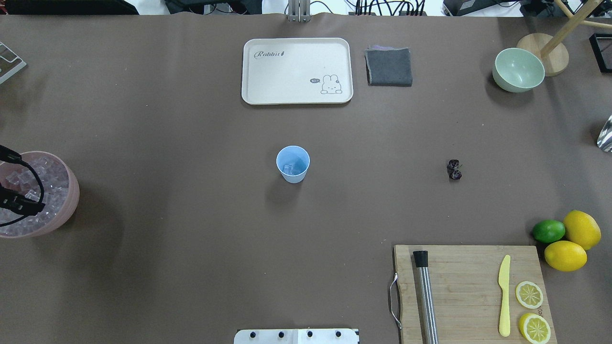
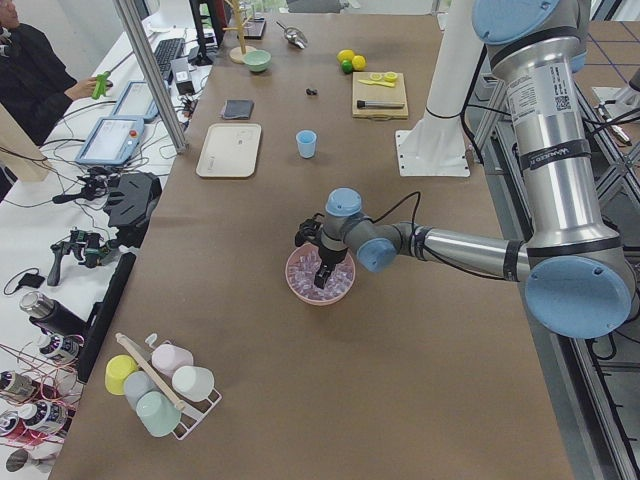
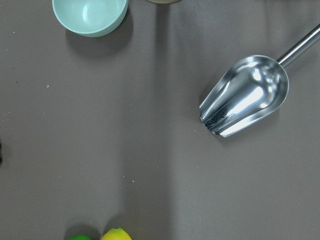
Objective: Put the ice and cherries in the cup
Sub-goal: 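Lower the left gripper into the pink bowl to grasp a third ice cube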
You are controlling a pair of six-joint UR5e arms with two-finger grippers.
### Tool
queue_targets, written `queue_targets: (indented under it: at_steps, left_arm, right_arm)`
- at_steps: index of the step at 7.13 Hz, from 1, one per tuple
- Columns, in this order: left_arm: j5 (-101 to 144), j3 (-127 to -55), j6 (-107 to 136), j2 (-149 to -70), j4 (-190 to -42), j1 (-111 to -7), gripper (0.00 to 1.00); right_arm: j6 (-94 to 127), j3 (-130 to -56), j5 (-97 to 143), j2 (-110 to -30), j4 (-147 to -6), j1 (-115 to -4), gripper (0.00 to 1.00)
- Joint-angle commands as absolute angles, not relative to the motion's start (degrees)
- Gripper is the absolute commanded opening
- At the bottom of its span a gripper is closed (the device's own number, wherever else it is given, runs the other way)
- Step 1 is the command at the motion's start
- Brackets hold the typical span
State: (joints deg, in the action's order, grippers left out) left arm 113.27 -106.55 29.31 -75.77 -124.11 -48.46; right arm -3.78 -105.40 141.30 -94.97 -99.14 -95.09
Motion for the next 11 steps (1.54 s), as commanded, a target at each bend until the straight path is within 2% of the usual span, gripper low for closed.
queue_targets:
  at_steps: [1, 4, 6, 7, 9, 11]
  left_arm:
    - [113.2, -105.56, 29.27, -76.55, -124.1, -48.43, 0.69]
    - [113.2, -105.64, 29.27, -75.76, -124.19, -48.51, 0.69]
    - [113.2, -105.73, 29.27, -75.85, -124.19, -48.52, 0.58]
    - [113.2, -105.82, 29.27, -75.85, -124.19, -48.43, 0.58]
    - [113.2, -105.73, 29.36, -75.85, -124.19, -48.34, 0.49]
    - [113.2, -105.99, 29.27, -75.85, -124.19, -48.43, 0.14]
  right_arm:
    - [-3.78, -105.47, 141.33, -95.01, -99.14, -95.1, 1.0]
    - [-3.78, -105.82, 141.24, -95.01, -99.14, -95.1, 1.0]
    - [-3.69, -105.91, 141.24, -95.1, -99.14, -95.1, 1.0]
    - [-3.78, -105.91, 141.24, -95.1, -99.14, -95.1, 1.0]
    - [-3.78, -105.91, 141.24, -95.27, -99.14, -95.1, 1.0]
    - [-3.78, -106.26, 141.24, -95.36, -99.14, -95.1, 1.0]
